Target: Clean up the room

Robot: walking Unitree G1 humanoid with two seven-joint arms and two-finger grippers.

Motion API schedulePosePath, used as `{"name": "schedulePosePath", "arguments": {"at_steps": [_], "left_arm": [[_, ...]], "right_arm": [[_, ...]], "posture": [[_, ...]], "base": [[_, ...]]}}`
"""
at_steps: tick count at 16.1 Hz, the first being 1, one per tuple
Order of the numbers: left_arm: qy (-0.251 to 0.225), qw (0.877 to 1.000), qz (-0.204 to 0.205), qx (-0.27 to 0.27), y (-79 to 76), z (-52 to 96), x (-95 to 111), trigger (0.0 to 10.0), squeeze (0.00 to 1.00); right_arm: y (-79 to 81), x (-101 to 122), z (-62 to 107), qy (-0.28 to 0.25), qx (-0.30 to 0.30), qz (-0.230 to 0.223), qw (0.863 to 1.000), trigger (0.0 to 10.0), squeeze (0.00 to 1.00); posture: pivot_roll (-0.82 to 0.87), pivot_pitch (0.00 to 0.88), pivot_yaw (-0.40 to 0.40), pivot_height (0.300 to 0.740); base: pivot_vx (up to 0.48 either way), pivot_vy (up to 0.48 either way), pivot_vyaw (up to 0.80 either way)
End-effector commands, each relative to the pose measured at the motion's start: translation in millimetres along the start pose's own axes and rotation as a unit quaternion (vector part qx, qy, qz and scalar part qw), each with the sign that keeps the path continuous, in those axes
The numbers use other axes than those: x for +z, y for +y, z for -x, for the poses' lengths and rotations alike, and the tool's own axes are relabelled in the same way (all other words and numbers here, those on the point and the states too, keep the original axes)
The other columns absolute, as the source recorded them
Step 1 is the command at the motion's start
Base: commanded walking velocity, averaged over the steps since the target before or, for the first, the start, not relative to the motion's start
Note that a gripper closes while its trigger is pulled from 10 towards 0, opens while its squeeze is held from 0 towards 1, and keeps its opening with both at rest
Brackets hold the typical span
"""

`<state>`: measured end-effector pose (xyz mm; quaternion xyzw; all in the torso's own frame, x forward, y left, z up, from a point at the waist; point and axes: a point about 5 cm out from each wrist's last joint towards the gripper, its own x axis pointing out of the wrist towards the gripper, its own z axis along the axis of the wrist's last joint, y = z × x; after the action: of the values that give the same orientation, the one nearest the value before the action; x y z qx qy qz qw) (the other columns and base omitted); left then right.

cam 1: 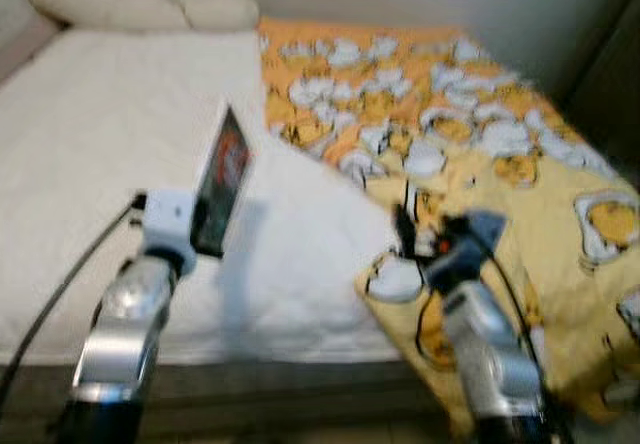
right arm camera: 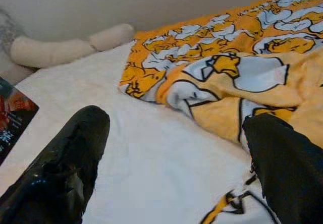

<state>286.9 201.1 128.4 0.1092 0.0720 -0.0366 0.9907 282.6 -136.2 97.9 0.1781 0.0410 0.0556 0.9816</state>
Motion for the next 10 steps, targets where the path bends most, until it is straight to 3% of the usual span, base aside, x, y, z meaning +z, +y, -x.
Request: {"name": "schedulePosePath", "arguments": {"at_steps": [1,10], "left_arm": [[-0.031,0.999,-0.005,-0.011,-5.3,-2.0,14.5,10.0,0.00],[-0.028,0.999,-0.008,-0.013,-6.3,-3.3,13.9,10.0,0.00]], "right_arm": [[-9.0,5.3,0.8,-0.008,-0.015,0.009,1.000,10.0,0.00],[-11.4,5.2,0.3,-0.012,-0.030,0.017,0.999,10.0,0.00]], "posture": [[0.02,0.000,-0.013,0.740],[0.02,0.000,-0.014,0.740]], "base": [[0.000,0.296,0.00],[0.000,0.300,0.00]]}}
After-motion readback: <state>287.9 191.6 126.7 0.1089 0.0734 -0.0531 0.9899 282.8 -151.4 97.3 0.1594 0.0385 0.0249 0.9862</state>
